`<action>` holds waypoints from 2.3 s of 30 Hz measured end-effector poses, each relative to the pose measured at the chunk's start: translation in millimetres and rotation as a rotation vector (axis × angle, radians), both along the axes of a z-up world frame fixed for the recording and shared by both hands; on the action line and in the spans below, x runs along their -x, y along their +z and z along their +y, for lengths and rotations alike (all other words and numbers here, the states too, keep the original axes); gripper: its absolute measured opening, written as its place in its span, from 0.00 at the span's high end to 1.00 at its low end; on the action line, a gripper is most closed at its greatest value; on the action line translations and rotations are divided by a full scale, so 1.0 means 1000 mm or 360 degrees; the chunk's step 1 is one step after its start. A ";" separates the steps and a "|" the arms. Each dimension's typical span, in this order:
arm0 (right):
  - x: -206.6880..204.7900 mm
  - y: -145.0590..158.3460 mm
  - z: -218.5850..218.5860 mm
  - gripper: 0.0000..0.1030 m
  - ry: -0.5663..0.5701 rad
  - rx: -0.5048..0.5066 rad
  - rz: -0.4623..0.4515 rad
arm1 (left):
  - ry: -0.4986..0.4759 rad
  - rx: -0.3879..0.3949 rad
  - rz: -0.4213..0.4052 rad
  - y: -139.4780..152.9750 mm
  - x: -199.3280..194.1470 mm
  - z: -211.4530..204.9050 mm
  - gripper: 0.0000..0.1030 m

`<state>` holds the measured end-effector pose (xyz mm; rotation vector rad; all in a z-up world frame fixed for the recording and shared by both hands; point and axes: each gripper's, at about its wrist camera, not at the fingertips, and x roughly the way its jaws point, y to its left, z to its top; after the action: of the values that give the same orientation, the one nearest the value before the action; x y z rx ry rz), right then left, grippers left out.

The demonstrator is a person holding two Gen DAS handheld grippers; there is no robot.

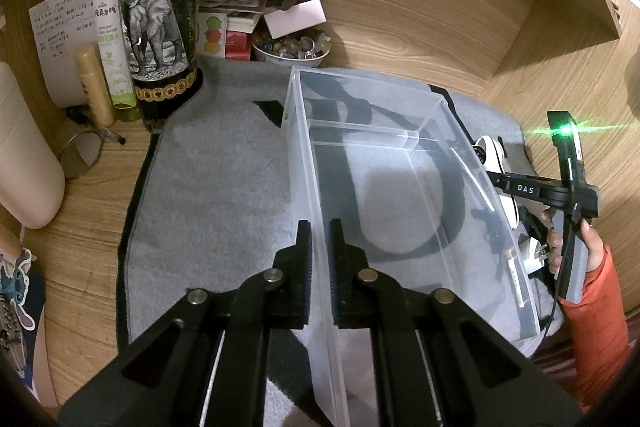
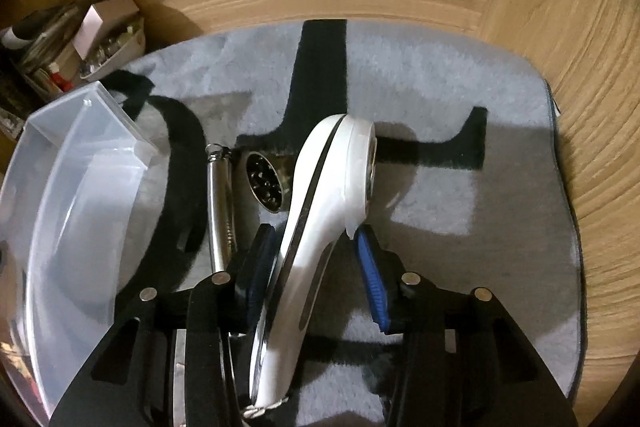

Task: Organize rigid objects
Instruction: 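Grasp the white handheld device with the right tool and lift it, then lower the white device into the clear box and open the right tool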

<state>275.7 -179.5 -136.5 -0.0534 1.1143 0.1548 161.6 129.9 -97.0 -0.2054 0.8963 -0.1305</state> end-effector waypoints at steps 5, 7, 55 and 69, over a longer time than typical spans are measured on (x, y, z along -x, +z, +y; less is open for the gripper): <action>0.004 0.003 -0.001 0.81 -0.0015 0.0009 -0.0039 | 0.0002 0.0001 0.0003 0.000 0.000 -0.001 0.93; 0.007 0.005 -0.001 0.81 -0.0009 0.0010 -0.0057 | 0.0003 -0.0007 0.0002 0.000 0.000 0.000 0.93; 0.078 0.065 0.163 0.81 0.0656 -0.0027 -0.0354 | -0.0003 0.0013 0.0000 0.001 -0.001 -0.001 0.93; 0.070 0.041 0.188 0.81 0.0801 0.0124 -0.0152 | 0.0004 0.0021 -0.0009 0.001 -0.001 -0.003 0.93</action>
<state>205.8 8.7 -96.0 -0.4081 0.9937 0.5529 162.7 127.2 -95.9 -0.2180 0.8900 -0.1347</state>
